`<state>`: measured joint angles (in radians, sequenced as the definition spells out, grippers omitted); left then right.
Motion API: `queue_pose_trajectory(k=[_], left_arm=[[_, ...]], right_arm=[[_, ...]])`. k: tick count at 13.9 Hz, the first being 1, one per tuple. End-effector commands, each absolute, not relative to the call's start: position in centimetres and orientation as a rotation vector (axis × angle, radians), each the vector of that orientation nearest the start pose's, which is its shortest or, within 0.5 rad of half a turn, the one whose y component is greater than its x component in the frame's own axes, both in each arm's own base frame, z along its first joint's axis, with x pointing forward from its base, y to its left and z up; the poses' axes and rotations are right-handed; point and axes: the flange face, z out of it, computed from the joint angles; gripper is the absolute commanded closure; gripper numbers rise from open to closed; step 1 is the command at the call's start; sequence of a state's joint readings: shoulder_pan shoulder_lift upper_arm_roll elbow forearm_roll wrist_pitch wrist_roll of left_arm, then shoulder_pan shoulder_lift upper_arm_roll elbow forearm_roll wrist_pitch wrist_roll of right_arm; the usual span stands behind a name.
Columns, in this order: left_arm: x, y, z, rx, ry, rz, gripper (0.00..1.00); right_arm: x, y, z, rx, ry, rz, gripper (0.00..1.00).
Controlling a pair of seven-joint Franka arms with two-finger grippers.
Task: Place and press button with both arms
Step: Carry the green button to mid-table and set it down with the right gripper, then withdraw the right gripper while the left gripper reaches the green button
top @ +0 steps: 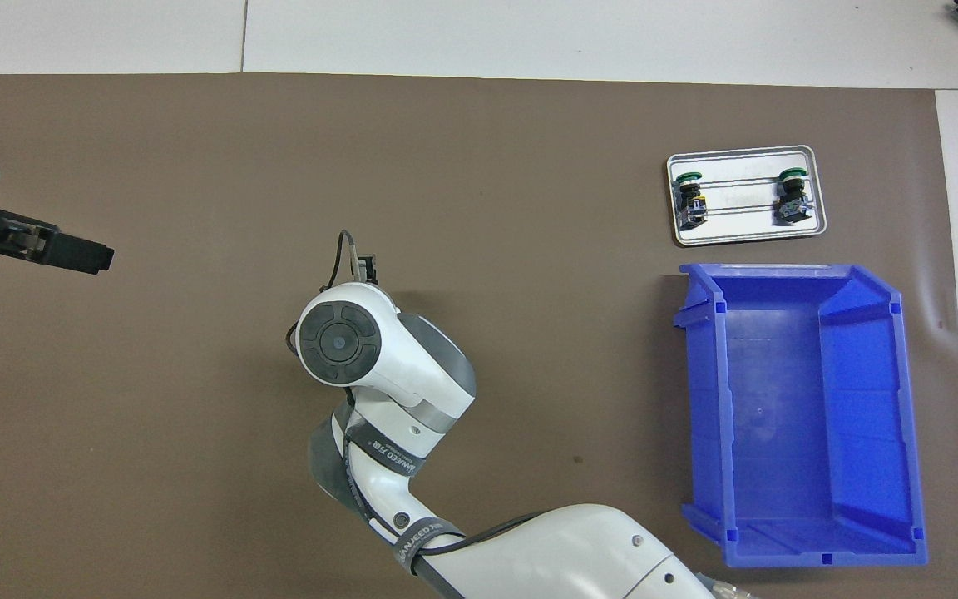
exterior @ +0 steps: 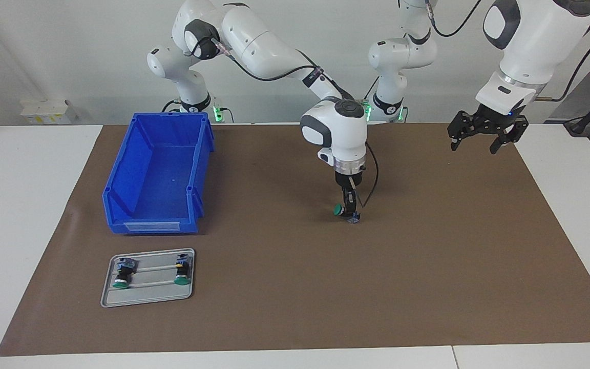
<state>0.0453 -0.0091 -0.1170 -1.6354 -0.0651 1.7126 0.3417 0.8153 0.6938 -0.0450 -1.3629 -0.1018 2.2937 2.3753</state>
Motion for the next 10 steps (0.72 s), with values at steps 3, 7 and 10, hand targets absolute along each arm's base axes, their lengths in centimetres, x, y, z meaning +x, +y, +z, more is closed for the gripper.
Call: queue_pose_trajectory(k=[3, 7, 10], left_arm=[[55.5, -5.3, 59.5, -3.027, 1.028, -0.267, 0.0], [55.4, -9.7, 56.8, -2.875, 1.373, -0.329, 0.0], [55.4, -13.5, 54.2, -2.727, 1.641, -0.434, 0.0]], right_arm=[[56.4, 45.1, 41.7, -2.185, 1.885, -0.233, 0.01], [58.8, 34.9, 47.5, -2.304, 1.817, -0.285, 0.01], [61.5, 26.3, 50.8, -2.408, 1.739, -0.324, 0.01]])
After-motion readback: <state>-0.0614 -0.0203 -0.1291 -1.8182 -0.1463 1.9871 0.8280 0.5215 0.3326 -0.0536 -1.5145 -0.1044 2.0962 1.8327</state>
